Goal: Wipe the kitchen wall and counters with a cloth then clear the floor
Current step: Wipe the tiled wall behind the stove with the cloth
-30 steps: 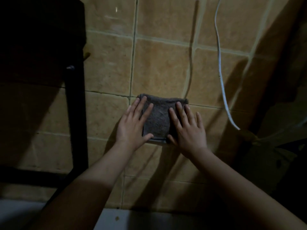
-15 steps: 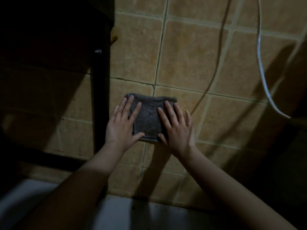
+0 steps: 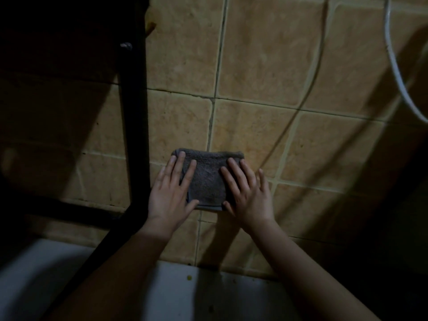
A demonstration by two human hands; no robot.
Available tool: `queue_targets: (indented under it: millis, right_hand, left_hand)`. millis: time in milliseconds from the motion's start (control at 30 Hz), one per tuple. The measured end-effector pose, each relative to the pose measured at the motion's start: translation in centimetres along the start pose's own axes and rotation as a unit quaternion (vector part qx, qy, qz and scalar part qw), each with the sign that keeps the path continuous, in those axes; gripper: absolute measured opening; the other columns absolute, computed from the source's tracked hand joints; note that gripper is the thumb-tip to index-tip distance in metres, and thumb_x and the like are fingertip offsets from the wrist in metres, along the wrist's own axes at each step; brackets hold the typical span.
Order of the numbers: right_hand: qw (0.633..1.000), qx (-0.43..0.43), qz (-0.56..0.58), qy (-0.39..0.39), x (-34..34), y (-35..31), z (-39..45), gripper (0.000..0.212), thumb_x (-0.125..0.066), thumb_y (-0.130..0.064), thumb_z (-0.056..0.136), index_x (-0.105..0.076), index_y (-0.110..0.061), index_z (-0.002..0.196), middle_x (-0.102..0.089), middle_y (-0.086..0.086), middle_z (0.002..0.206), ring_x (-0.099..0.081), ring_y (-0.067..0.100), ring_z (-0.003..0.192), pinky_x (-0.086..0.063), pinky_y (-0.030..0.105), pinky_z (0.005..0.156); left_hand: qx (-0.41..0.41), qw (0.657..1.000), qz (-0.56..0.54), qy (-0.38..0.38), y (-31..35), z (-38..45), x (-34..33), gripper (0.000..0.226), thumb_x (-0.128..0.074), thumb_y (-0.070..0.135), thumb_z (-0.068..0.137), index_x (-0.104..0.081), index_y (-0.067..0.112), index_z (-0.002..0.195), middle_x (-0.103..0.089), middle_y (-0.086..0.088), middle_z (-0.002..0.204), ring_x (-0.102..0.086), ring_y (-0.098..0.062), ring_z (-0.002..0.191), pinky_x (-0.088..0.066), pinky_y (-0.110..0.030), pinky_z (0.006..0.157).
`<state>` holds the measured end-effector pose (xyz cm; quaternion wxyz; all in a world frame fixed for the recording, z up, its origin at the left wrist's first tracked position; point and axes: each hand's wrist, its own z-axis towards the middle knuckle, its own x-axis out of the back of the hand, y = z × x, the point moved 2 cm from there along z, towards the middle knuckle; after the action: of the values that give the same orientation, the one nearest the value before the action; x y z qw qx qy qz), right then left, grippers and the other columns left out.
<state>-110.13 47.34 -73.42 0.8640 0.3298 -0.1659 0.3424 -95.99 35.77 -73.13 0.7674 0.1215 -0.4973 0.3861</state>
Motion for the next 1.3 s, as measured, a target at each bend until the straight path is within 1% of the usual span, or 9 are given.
queue_targets:
  millis: [233, 400, 533, 633, 767, 933, 1000, 1167, 1300]
  right_hand:
    - [1.000, -0.011, -0.001, -0.008, 0.2, 2.8, -1.6, 0.106, -0.070, -0.059, 0.065, -0.015, -0.021, 0.147, -0.014, -0.002, 0.153, -0.021, 0.022, 0.138, -0.018, 0.045, 0.106]
    - [1.000, -0.018, -0.012, -0.009, 0.8, 7.2, -2.9, 0.103, -0.069, -0.057, 0.067, -0.017, -0.020, 0.148, -0.021, 0.000, 0.154, -0.021, 0.021, 0.139, -0.017, 0.046, 0.107]
    - [0.997, -0.022, -0.070, -0.039, 1.3, 11.5, -4.2, 0.100, -0.059, -0.062, 0.075, -0.010, -0.017, 0.149, -0.015, 0.006, 0.157, -0.017, 0.024, 0.142, -0.010, 0.049, 0.108]
    - [0.999, -0.034, -0.030, -0.019, 2.2, 15.0, -4.5, 0.102, -0.072, -0.055, 0.065, -0.024, -0.017, 0.146, -0.031, 0.009, 0.152, -0.023, 0.026, 0.137, -0.017, 0.048, 0.103]
    - [0.998, -0.050, -0.031, -0.026, 2.1, 18.3, -5.6, 0.105, -0.079, -0.052, 0.058, -0.029, -0.016, 0.143, -0.036, 0.011, 0.150, -0.027, 0.025, 0.134, -0.021, 0.043, 0.102]
    - [0.996, -0.079, -0.041, -0.021, 1.4, 18.6, -8.1, 0.098, -0.071, -0.052, 0.067, -0.026, -0.016, 0.145, -0.026, 0.008, 0.153, -0.025, 0.023, 0.137, -0.005, 0.036, 0.112]
    - [0.996, -0.084, -0.024, -0.013, 1.0, 18.4, -9.0, 0.102, -0.078, -0.048, 0.062, -0.028, -0.014, 0.144, -0.032, 0.012, 0.151, -0.026, 0.025, 0.136, -0.013, 0.037, 0.110]
    - [0.993, -0.118, 0.007, -0.007, -0.3, 17.1, -10.7, 0.104, -0.084, -0.040, 0.057, -0.031, -0.014, 0.143, -0.040, 0.015, 0.147, -0.027, 0.027, 0.133, -0.023, 0.042, 0.102]
    - [0.992, -0.129, 0.010, -0.007, -1.4, 16.3, -12.0, 0.102, -0.083, -0.038, 0.060, -0.030, -0.013, 0.143, -0.038, 0.016, 0.147, -0.028, 0.028, 0.133, -0.024, 0.042, 0.102]
  left_hand:
    - [-0.026, 1.000, 0.006, -0.012, 2.6, 0.3, 1.1, 0.106, -0.032, 0.067, 0.088, 0.054, 0.013, 0.121, 0.059, -0.015, 0.125, 0.038, -0.024, 0.127, 0.015, -0.040, 0.109]
    - [-0.066, 0.998, 0.001, 0.008, 5.6, 1.2, 2.9, 0.100, -0.031, 0.065, 0.089, 0.049, 0.016, 0.125, 0.058, -0.013, 0.125, 0.039, -0.023, 0.127, 0.006, -0.039, 0.116]
    - [-0.096, 0.993, -0.003, 0.069, 9.3, 2.1, 4.6, 0.099, -0.031, 0.066, 0.088, 0.040, 0.015, 0.133, 0.052, -0.014, 0.131, 0.028, -0.025, 0.139, 0.003, -0.041, 0.116]
    - [-0.091, 0.984, 0.004, 0.152, 11.7, 2.6, 5.9, 0.103, -0.036, 0.069, 0.083, 0.029, 0.014, 0.141, 0.036, -0.014, 0.143, 0.009, -0.025, 0.145, 0.006, -0.040, 0.110]
    - [-0.110, 0.978, -0.012, 0.174, 14.8, 3.0, 6.7, 0.101, -0.041, 0.067, 0.083, 0.023, 0.017, 0.143, 0.031, -0.011, 0.146, 0.010, -0.022, 0.143, 0.007, -0.038, 0.109]
    - [-0.131, 0.981, -0.021, 0.144, 17.2, 2.6, 5.9, 0.098, -0.037, 0.063, 0.088, 0.035, 0.017, 0.137, 0.044, -0.013, 0.139, 0.030, -0.025, 0.134, 0.011, -0.038, 0.109]
    - [-0.147, 0.982, -0.022, 0.114, 17.8, 2.5, 5.3, 0.099, -0.037, 0.061, 0.090, 0.042, 0.017, 0.132, 0.049, -0.012, 0.134, 0.034, -0.024, 0.131, 0.013, -0.039, 0.110]
    - [-0.123, 0.974, 0.039, 0.186, 18.3, 1.8, 3.8, 0.114, -0.042, 0.069, 0.081, 0.039, 0.010, 0.135, 0.026, -0.014, 0.146, 0.014, -0.023, 0.139, 0.005, -0.039, 0.110]
    - [-0.141, 0.970, 0.052, 0.191, 18.9, 1.2, 2.6, 0.115, -0.043, 0.069, 0.080, 0.038, 0.010, 0.136, 0.027, -0.015, 0.147, 0.013, -0.021, 0.140, 0.007, -0.042, 0.111]
